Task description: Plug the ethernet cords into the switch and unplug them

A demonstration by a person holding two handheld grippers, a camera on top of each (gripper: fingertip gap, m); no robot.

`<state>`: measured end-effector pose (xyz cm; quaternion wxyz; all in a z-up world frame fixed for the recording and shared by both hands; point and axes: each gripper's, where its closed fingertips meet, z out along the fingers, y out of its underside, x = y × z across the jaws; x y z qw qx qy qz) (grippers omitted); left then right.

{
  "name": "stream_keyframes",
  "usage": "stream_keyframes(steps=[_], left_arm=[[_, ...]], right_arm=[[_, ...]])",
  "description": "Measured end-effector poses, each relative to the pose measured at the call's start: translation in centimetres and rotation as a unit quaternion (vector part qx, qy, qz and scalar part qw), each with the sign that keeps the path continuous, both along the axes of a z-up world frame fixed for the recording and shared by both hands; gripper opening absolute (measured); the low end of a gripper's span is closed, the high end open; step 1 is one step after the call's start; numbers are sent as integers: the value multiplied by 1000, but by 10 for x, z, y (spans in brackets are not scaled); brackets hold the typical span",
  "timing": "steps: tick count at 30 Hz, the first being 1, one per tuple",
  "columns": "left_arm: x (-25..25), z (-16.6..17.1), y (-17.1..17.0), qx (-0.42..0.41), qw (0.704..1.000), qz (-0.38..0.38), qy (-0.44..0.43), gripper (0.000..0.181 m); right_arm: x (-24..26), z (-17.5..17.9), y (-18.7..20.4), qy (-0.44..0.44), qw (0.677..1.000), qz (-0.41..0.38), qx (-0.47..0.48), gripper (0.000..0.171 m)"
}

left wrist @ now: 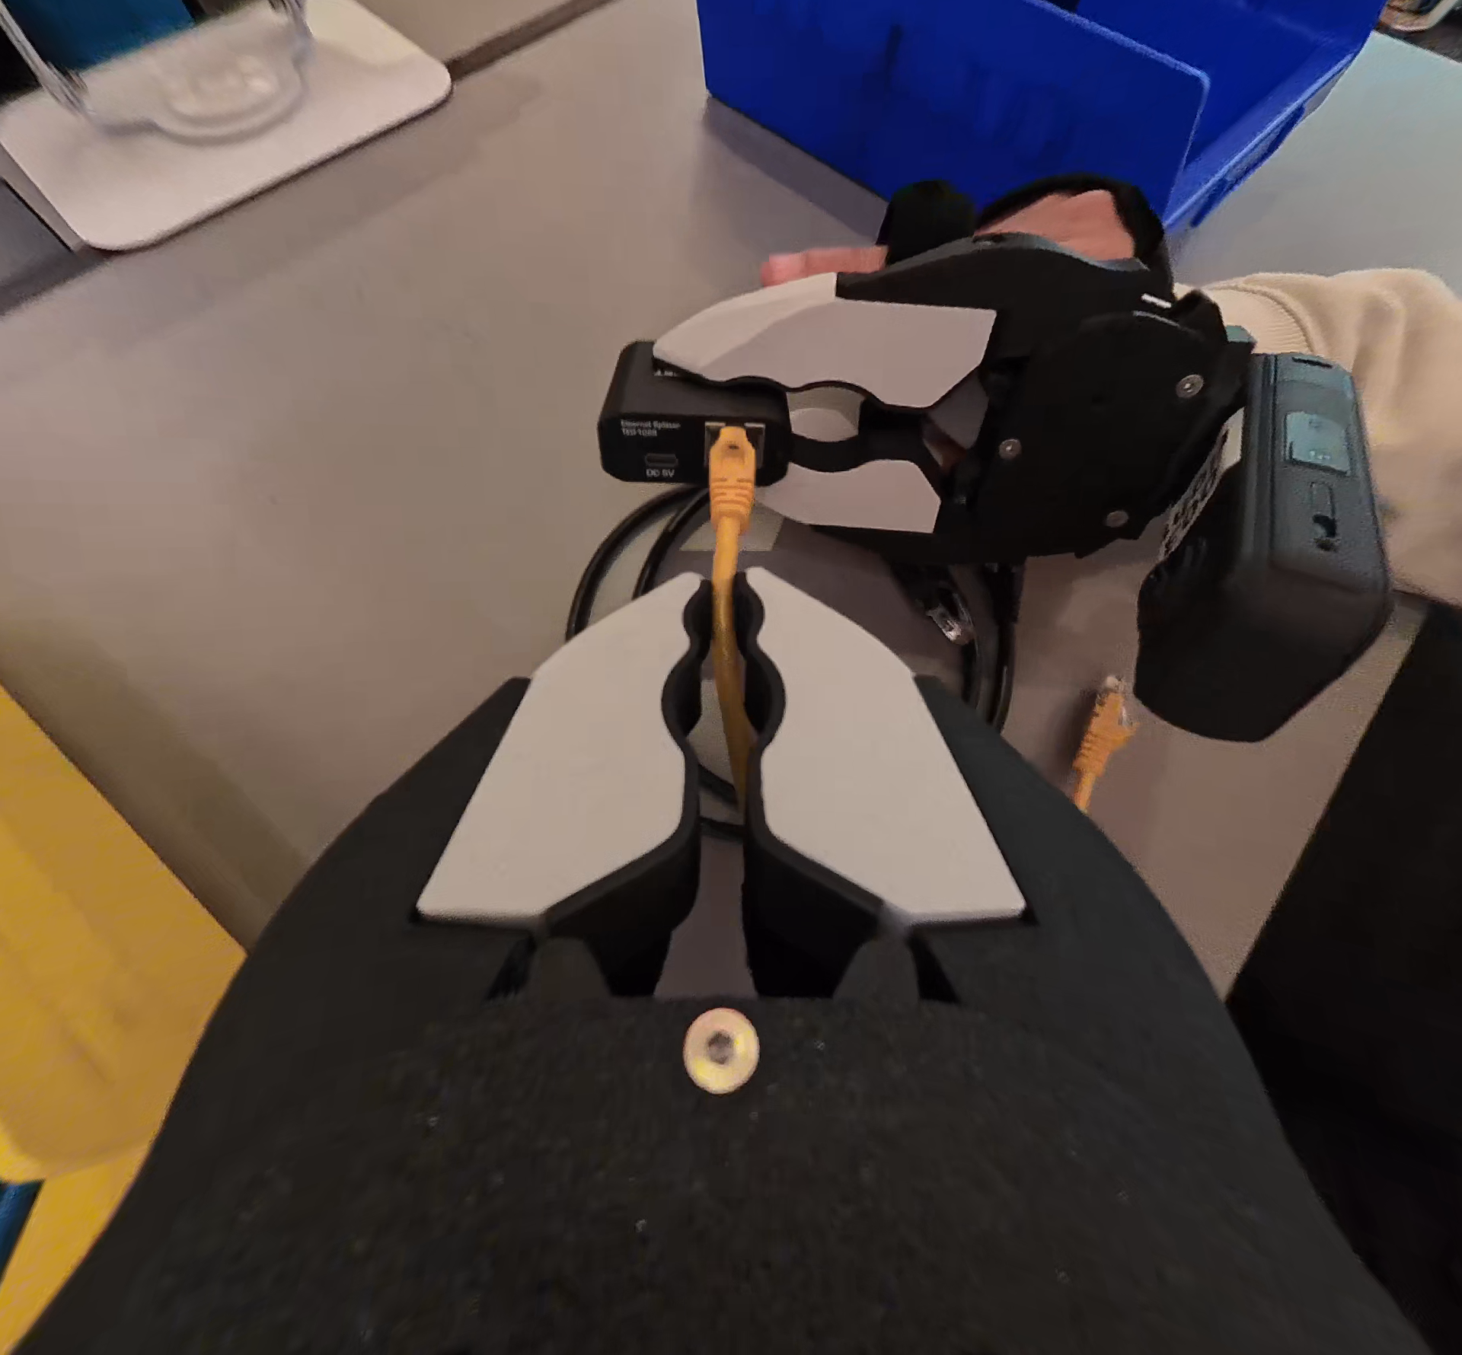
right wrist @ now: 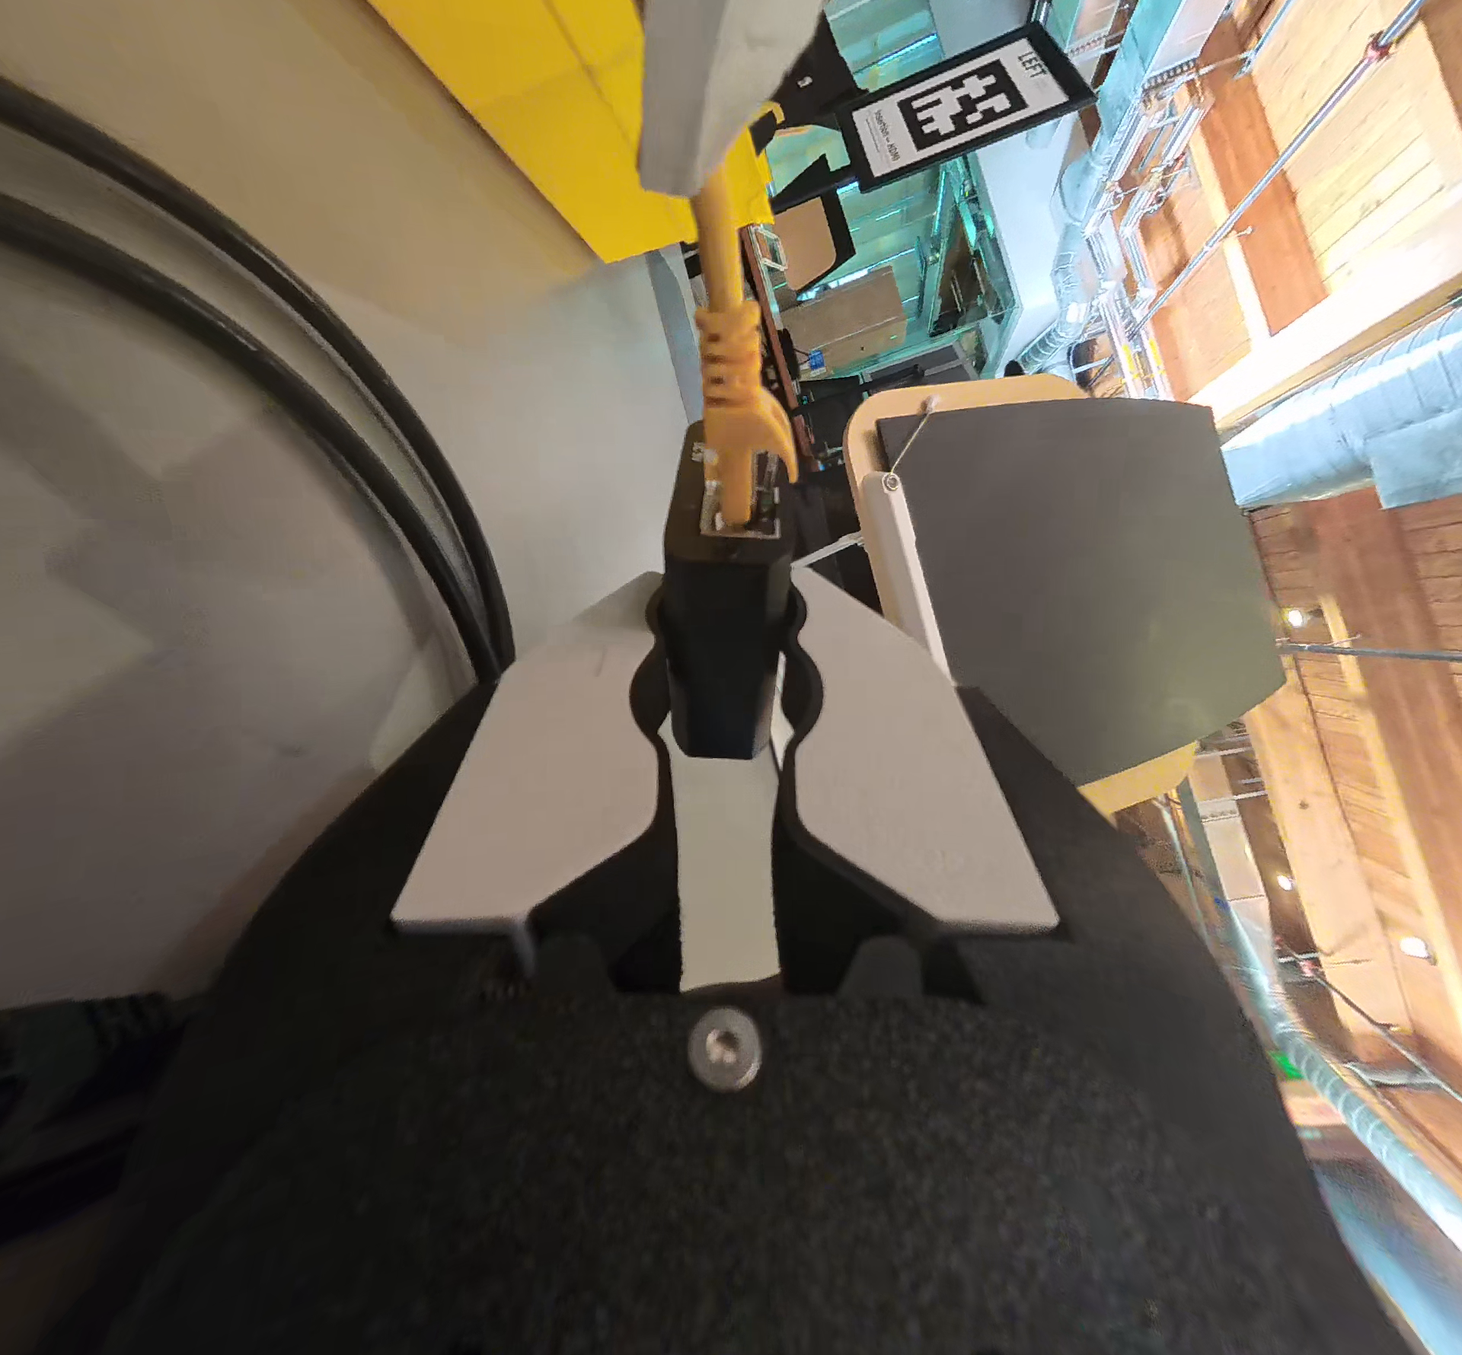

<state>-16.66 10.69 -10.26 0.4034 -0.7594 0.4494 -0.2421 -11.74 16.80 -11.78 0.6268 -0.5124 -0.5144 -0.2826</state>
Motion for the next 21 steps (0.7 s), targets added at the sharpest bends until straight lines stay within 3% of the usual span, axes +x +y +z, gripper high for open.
stream_keyframes(steps=[21], left_arm=[[-4,-8,1,7,999,11,40,4]], right_arm=[[-9,-6,-8,4,1000,13,-23,23]])
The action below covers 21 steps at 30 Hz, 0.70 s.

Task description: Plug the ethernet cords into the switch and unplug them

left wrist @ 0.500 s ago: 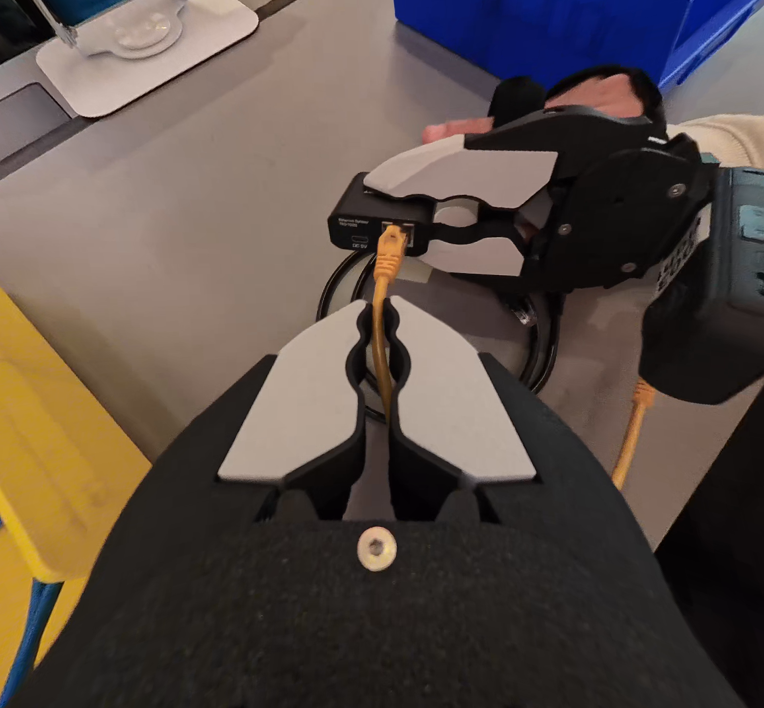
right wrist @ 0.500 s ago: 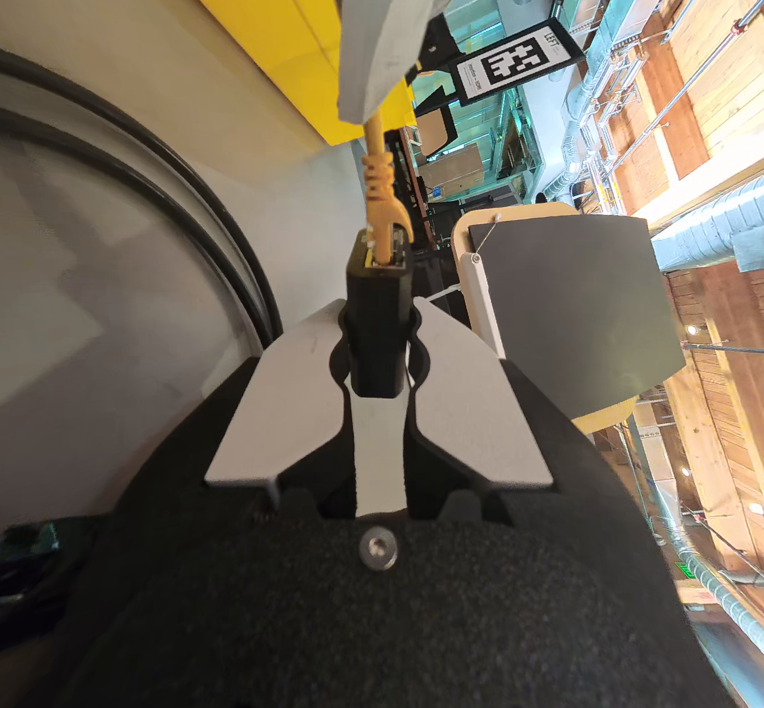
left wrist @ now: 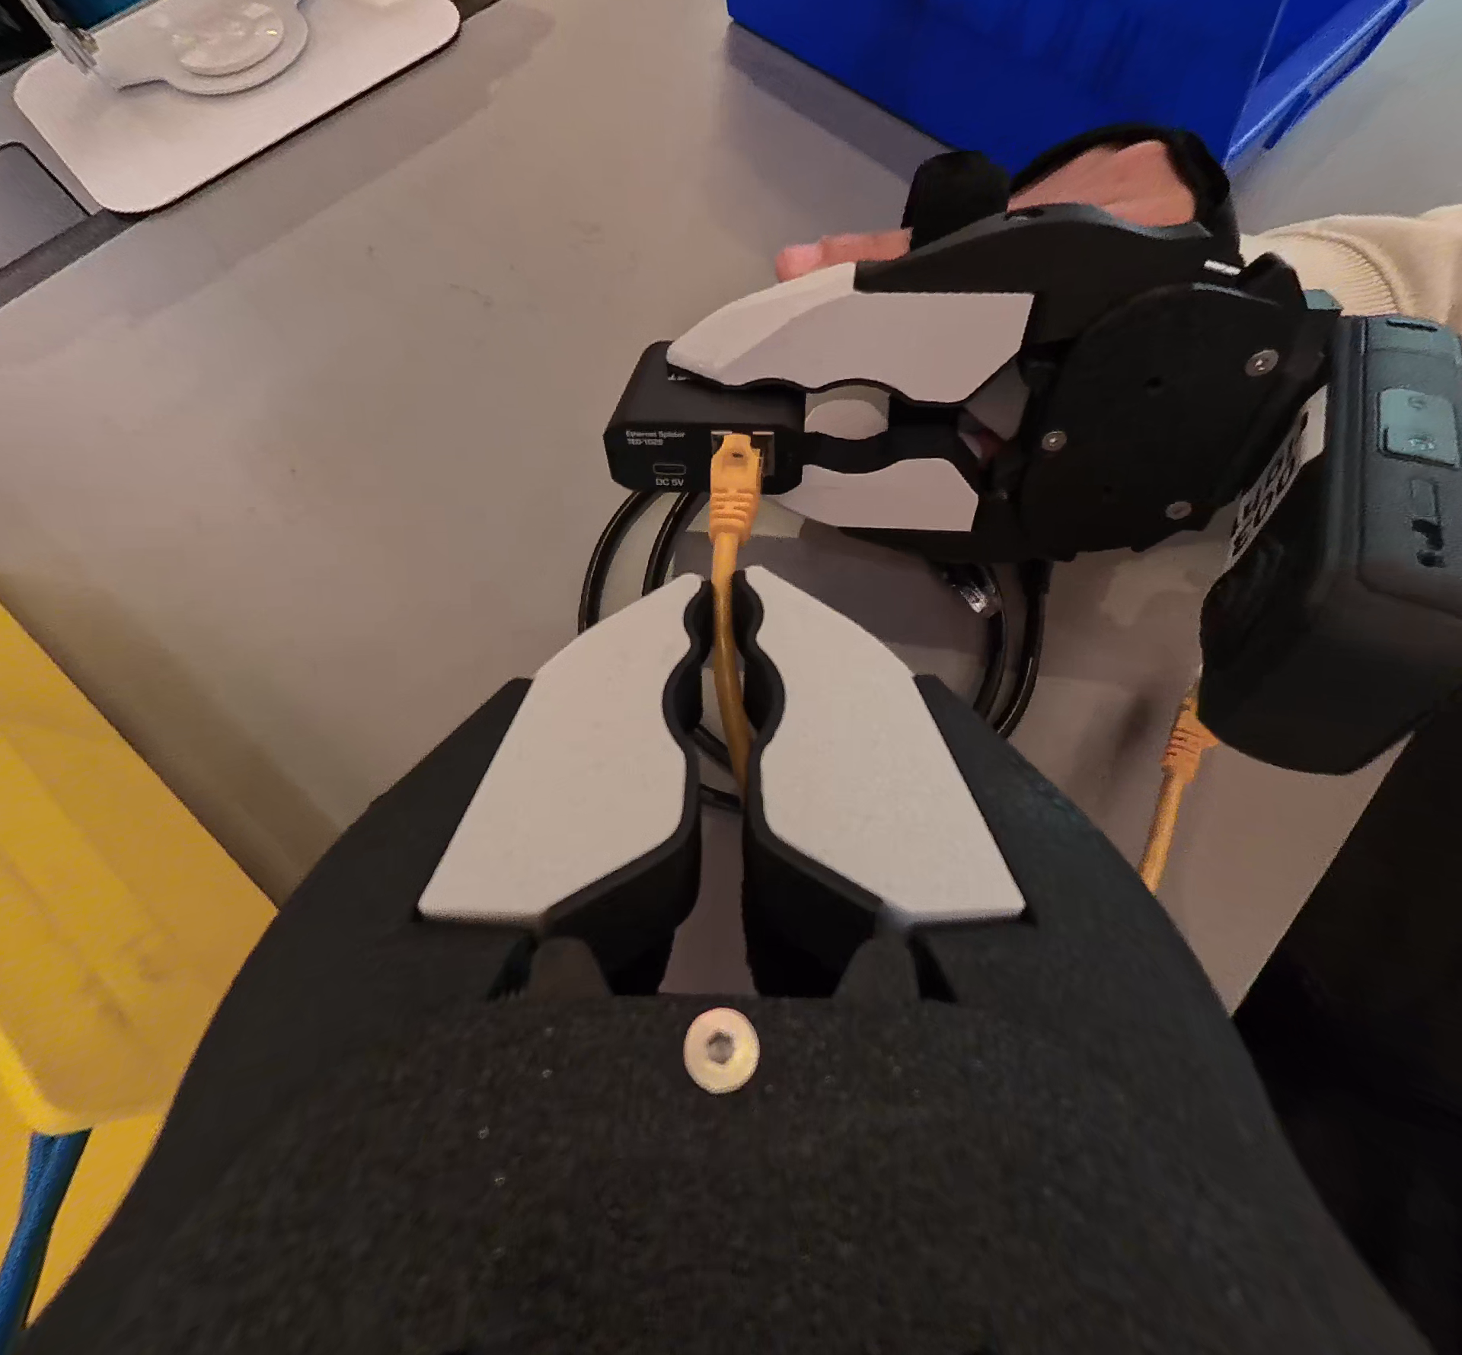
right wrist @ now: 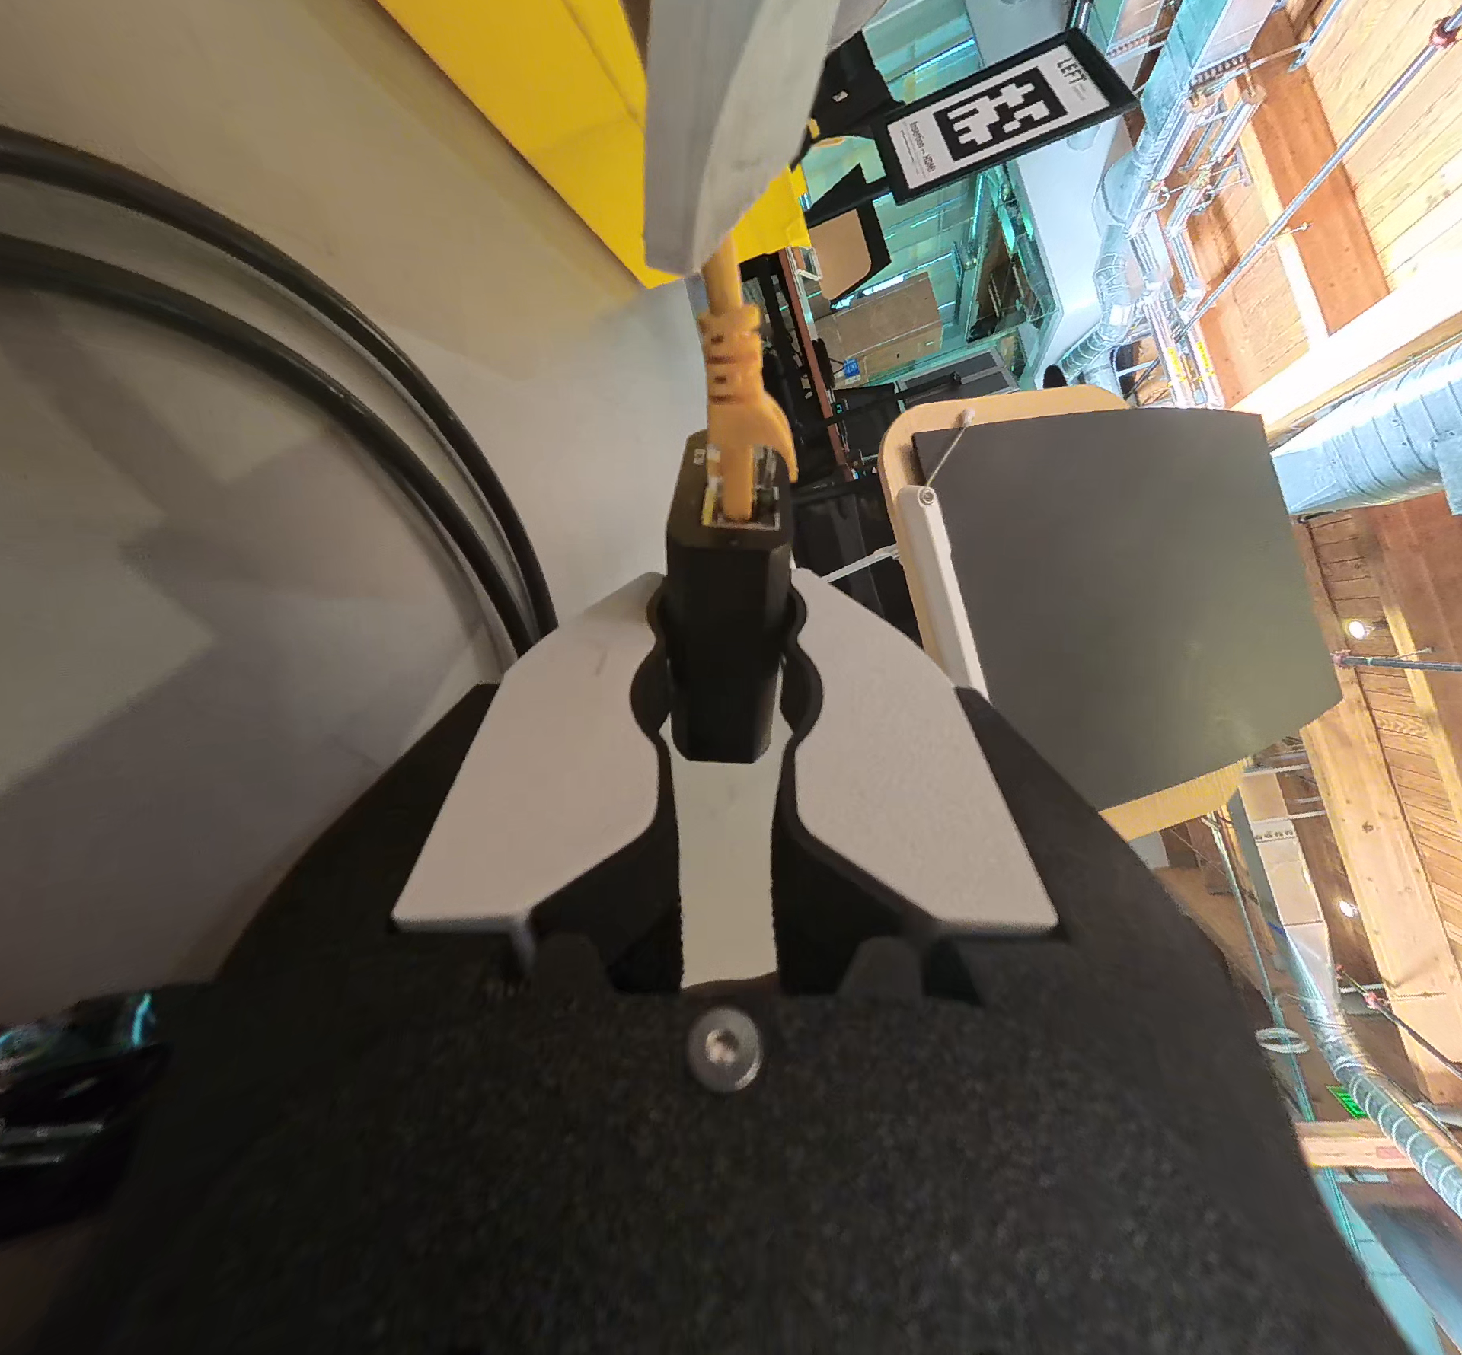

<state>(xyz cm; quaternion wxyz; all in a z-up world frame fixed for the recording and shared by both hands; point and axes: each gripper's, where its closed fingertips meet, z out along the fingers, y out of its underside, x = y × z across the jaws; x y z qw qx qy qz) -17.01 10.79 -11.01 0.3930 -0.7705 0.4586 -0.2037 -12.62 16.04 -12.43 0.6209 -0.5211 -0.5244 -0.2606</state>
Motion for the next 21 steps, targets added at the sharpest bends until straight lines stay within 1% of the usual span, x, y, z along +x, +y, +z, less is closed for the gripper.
stream_keyframes(steps=[14,19,21], left_arm=[[8,-13,-3,-10,1000,-1,14,4],[4,-10,3,-9,1000,6,10,4],[-3,-5,12,-3,1000,23,2,6]], right_arm=[[-4,-5,-1,-19,1000,-11,-1,23],[-4,-1,-2,-14,1000,0,2,23],[-7,4,-7,3,1000,23,0,23]])
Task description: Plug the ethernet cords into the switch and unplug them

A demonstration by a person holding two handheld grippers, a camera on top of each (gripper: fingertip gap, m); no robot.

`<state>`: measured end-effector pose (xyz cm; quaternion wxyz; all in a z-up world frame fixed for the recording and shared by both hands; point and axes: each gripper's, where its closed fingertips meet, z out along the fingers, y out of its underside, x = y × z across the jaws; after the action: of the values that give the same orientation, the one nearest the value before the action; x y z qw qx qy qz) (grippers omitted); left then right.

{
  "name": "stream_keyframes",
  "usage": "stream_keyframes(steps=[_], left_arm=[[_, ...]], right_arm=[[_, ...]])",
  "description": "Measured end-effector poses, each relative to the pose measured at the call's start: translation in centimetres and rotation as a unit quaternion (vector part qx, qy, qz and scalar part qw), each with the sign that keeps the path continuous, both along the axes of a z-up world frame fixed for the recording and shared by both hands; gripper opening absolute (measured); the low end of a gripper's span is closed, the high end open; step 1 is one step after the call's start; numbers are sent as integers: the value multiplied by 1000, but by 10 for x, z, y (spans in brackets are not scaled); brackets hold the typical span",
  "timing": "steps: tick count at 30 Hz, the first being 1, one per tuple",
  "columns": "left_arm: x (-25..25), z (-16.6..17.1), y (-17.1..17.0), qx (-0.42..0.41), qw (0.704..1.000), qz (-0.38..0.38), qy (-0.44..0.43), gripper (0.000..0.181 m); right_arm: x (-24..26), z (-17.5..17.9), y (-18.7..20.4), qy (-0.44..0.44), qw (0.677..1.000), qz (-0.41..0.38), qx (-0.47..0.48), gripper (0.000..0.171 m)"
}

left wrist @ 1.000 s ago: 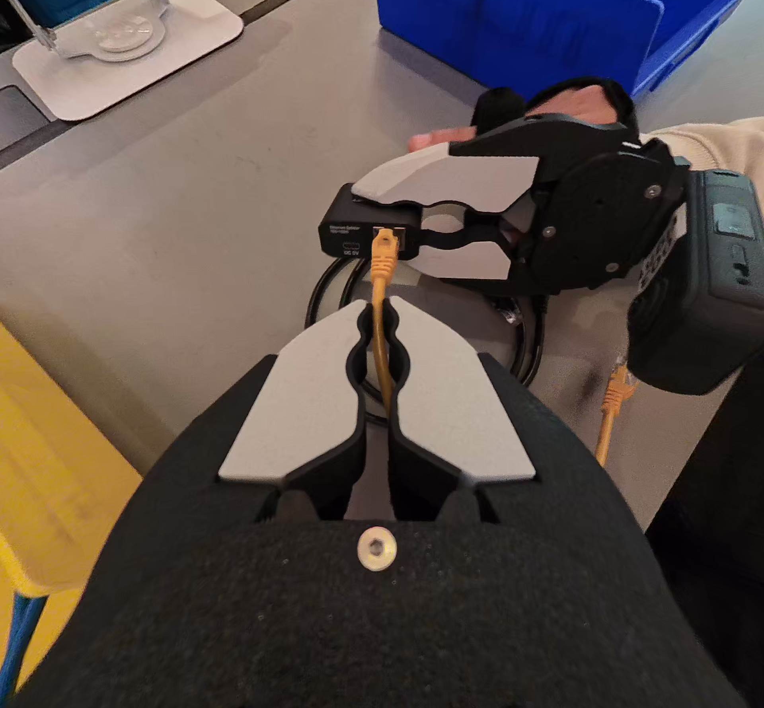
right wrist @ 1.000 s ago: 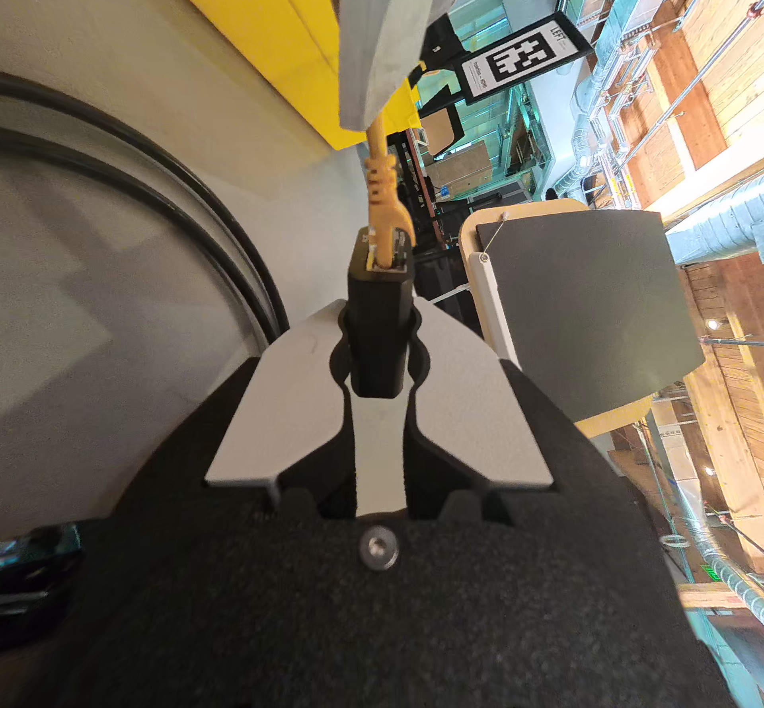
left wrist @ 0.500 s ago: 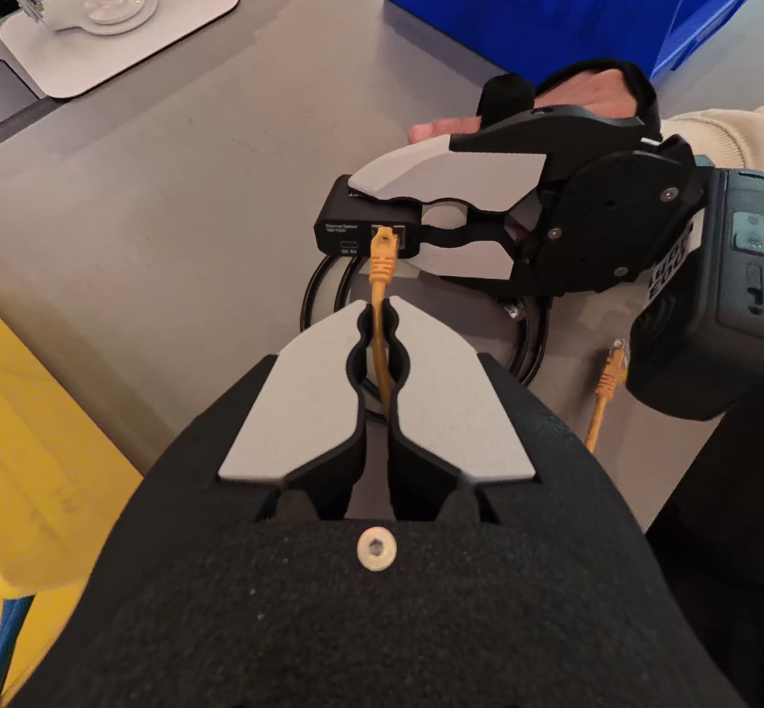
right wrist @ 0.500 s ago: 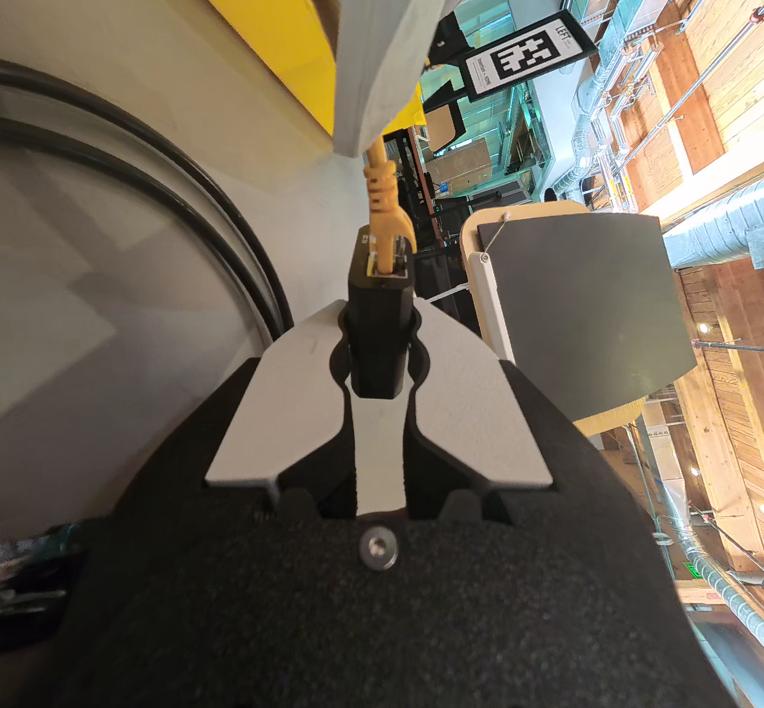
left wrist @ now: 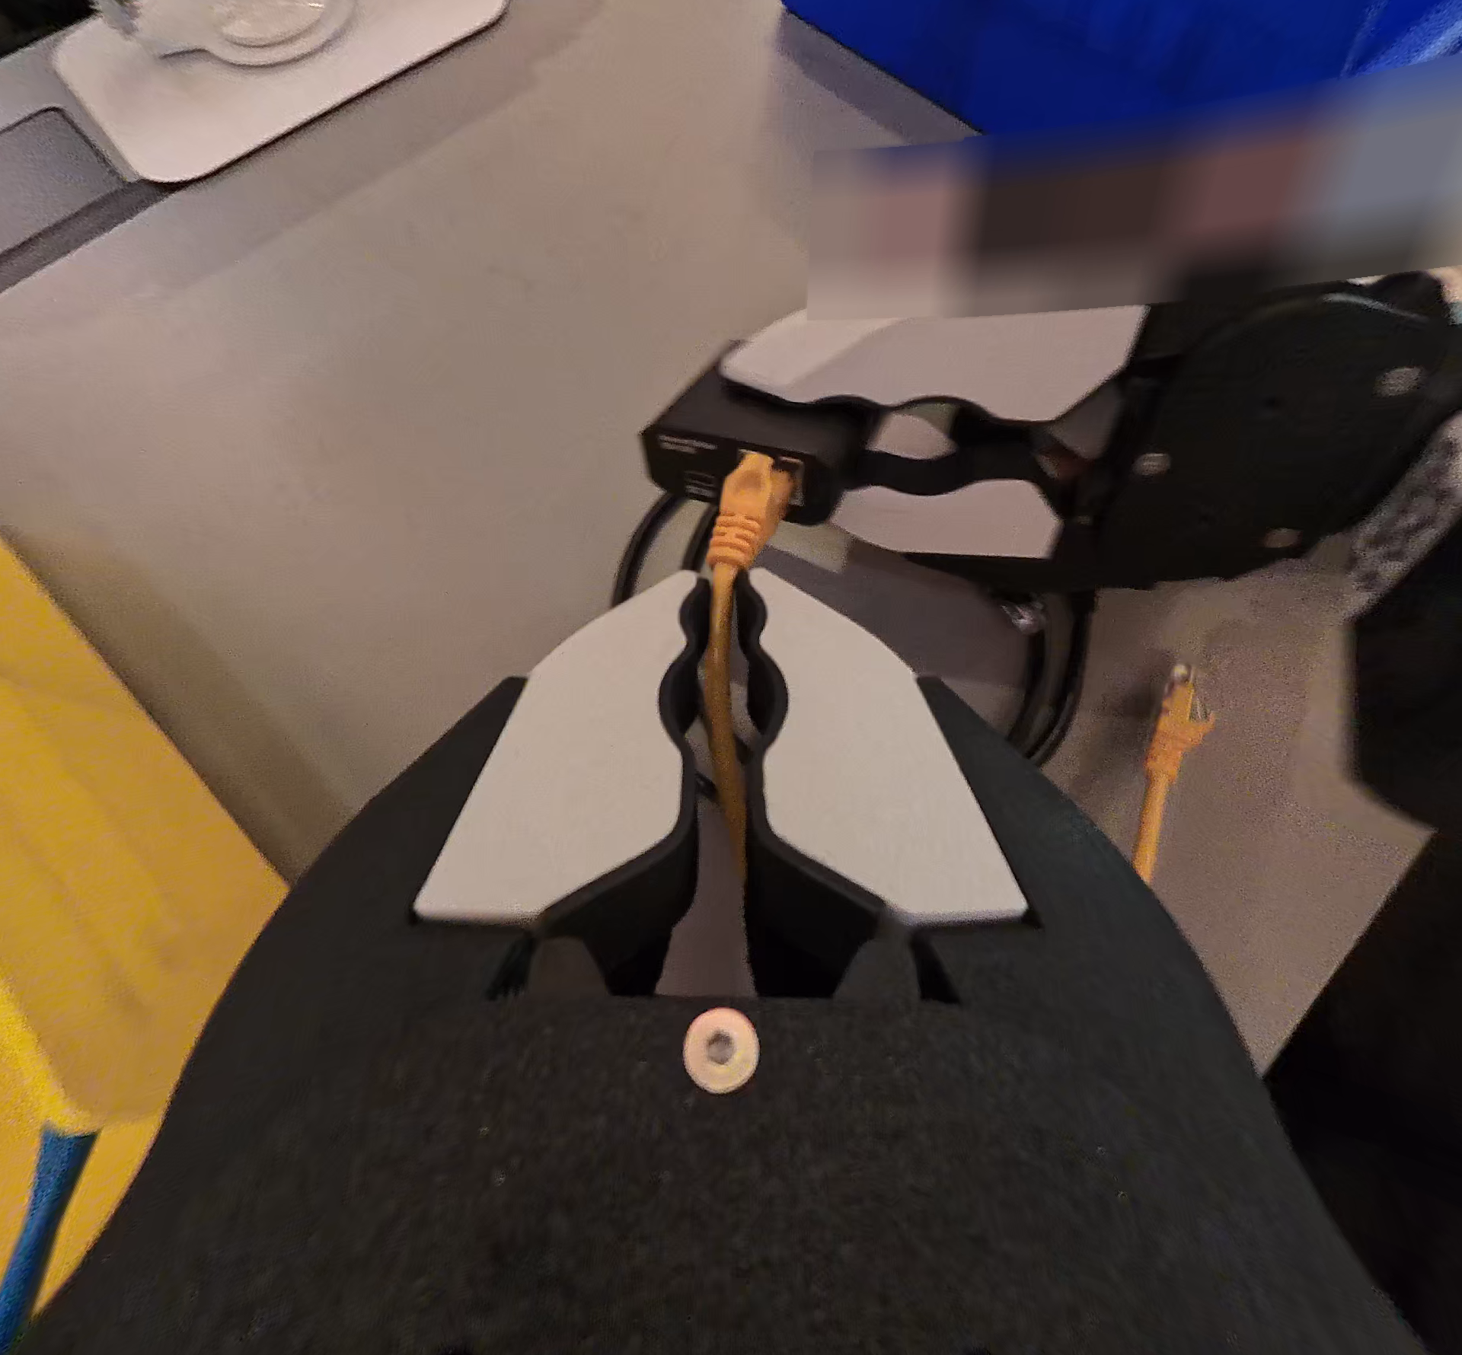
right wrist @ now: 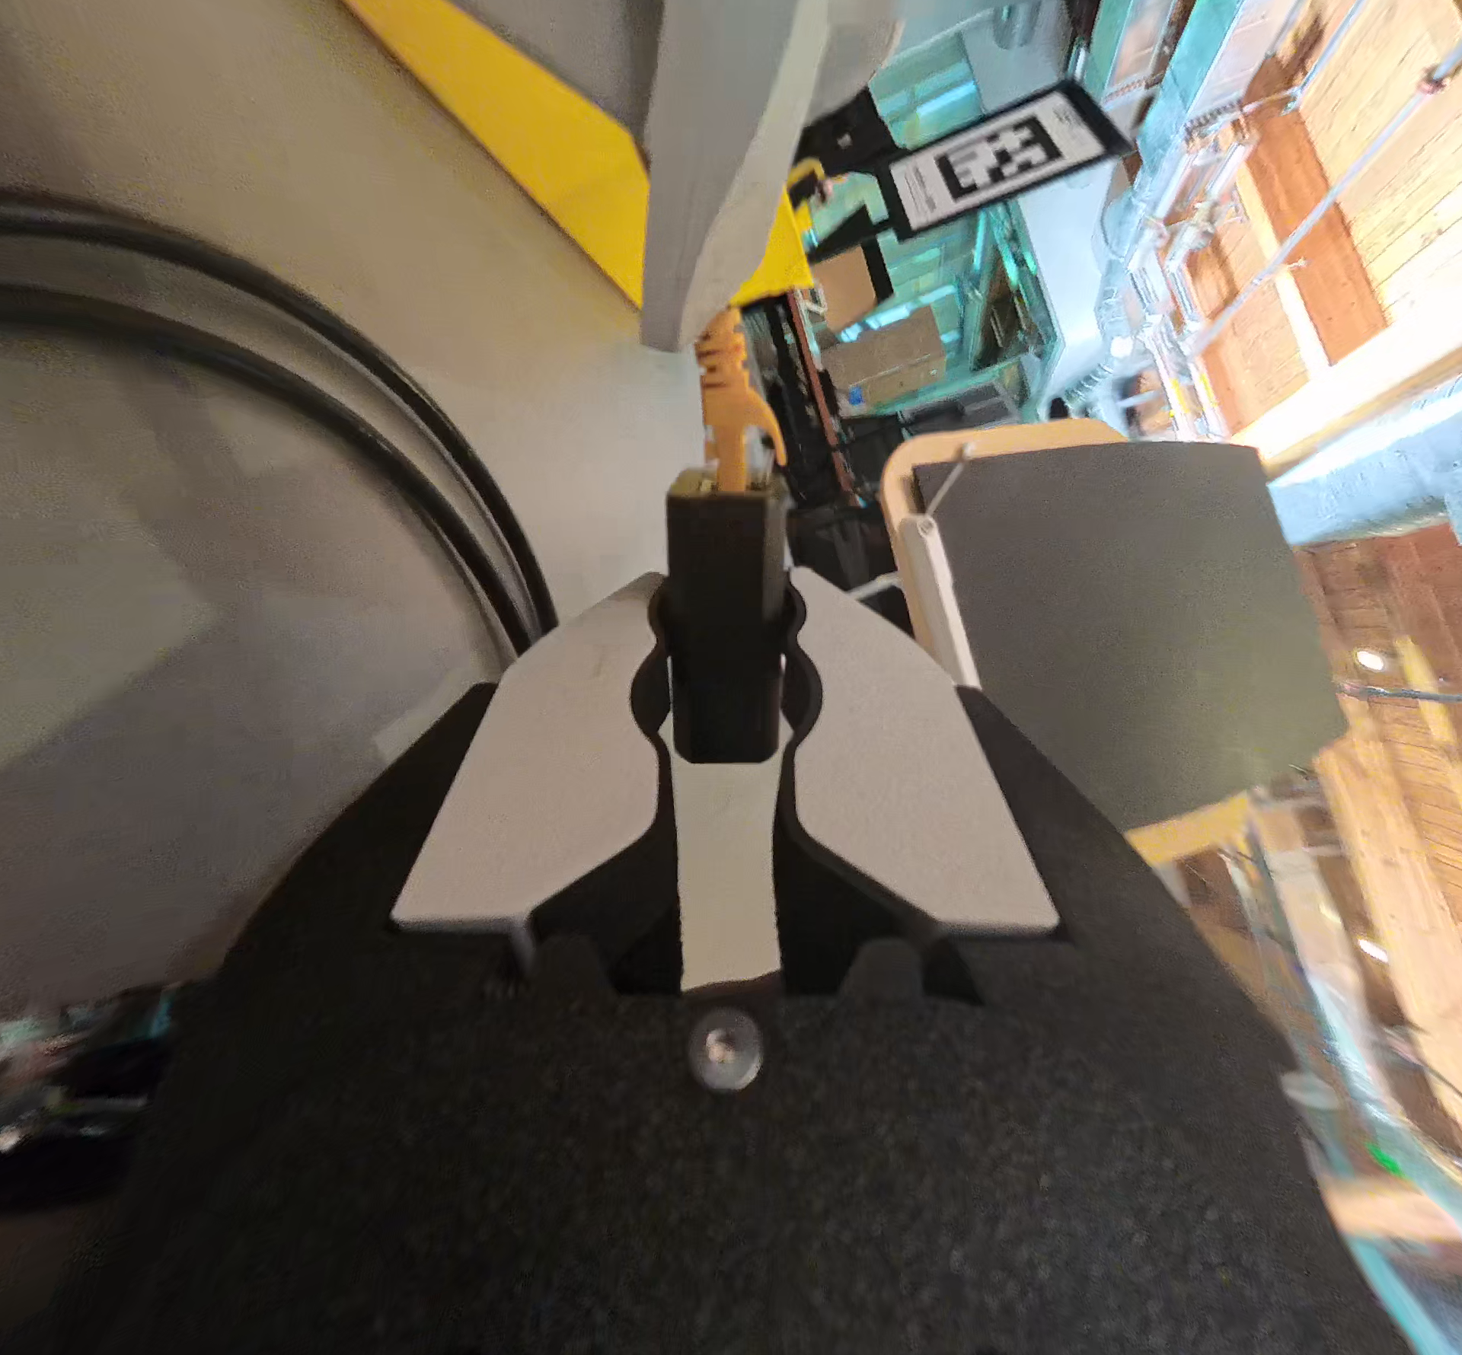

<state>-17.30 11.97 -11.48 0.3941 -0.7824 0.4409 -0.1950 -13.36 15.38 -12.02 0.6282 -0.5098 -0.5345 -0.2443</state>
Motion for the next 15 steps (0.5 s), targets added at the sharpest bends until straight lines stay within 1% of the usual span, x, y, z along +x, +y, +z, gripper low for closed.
stream_keyframes(steps=[2,4,7,9,12,14,15], left_arm=[[-9,1,9,-8,1000,18,-4,11],[-10,-3,6,-40,999,3,-6,12],[-9,-13,-3,-51,998,-33,33,13],[-5,-19,-8,-60,996,-51,43,14],[2,-26,-13,-77,994,-67,49,16],[4,-25,-13,-70,994,-63,59,17],[6,-22,-15,-66,994,-63,53,20]], right_arm=[[-9,4,-12,32,997,62,-31,23],[-13,4,-24,39,992,105,-61,23],[-15,1,-41,22,987,131,-95,23],[-16,3,-55,25,982,149,-114,23],[-11,1,-63,-3,983,141,-114,24],[-6,-3,-61,-13,986,126,-107,24],[-1,-5,-58,-21,988,113,-106,24]])
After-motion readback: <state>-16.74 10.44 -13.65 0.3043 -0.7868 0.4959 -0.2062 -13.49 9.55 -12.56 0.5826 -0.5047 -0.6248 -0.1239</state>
